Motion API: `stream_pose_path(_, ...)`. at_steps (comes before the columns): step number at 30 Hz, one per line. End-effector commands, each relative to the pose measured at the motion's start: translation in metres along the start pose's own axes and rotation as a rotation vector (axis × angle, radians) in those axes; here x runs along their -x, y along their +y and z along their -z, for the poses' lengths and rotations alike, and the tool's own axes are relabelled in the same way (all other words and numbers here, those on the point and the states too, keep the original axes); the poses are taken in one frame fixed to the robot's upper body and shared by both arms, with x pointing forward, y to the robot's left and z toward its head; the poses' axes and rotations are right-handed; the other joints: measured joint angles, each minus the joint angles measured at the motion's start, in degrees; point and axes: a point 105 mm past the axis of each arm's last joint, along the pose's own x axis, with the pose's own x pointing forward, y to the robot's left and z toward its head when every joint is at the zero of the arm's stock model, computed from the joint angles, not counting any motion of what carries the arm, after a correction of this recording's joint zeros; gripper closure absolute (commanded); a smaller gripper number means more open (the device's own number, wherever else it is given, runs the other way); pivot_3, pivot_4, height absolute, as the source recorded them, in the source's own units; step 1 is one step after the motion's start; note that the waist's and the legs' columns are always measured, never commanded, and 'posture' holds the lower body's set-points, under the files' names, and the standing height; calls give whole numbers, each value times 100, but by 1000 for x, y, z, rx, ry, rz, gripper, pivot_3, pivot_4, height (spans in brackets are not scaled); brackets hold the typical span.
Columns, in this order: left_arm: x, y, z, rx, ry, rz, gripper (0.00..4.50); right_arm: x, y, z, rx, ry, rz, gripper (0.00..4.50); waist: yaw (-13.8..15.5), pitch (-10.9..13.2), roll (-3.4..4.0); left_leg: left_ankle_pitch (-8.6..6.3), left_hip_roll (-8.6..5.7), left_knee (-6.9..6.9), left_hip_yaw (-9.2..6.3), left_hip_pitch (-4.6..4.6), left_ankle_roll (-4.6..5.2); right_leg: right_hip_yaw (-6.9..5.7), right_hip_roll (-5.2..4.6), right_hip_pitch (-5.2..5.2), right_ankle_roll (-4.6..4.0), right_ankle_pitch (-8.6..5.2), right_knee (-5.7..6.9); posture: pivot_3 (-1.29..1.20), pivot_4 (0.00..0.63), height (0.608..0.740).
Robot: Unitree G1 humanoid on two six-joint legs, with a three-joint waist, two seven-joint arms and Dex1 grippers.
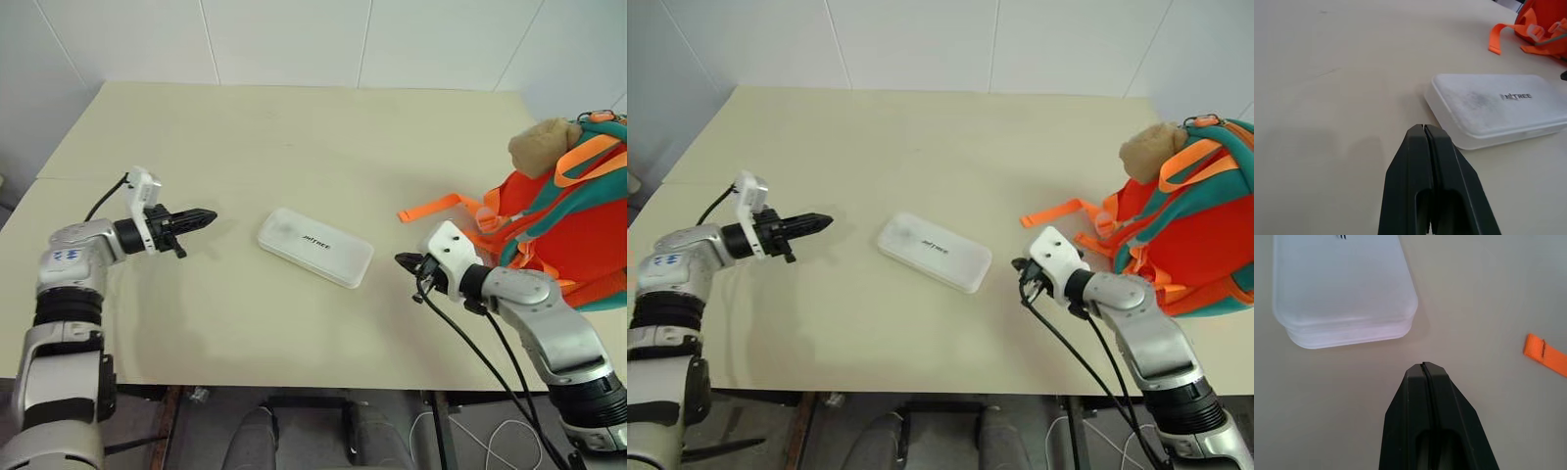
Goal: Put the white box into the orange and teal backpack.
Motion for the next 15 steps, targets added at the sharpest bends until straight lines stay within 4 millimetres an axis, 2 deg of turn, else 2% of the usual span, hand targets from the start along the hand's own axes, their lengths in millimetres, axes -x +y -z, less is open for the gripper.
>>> stream_pose_path(1,-12,2,-7,-15,-9,0,4471,-1,3,-2,6,6,31,4500,-6,0,0,0,0,1,0,-2,0,0,0,0,2,1,-1,0,150,740)
stream_pose_path(6,-31,8,1,-1,23,-53,4471,-6,8,4,11,45,37,4500,-17,0,0,-5,1,1,0,-1,2,0,3,-5,4,0,4,0,150,740)
stream_pose_path(15,-53,-3,23,10,82,-8,4471,-13,19,-3,18,41,15,4500,-16,0,-1,-6,1,5,0,-1,0,0,4,-4,7,1,8,0,150,740)
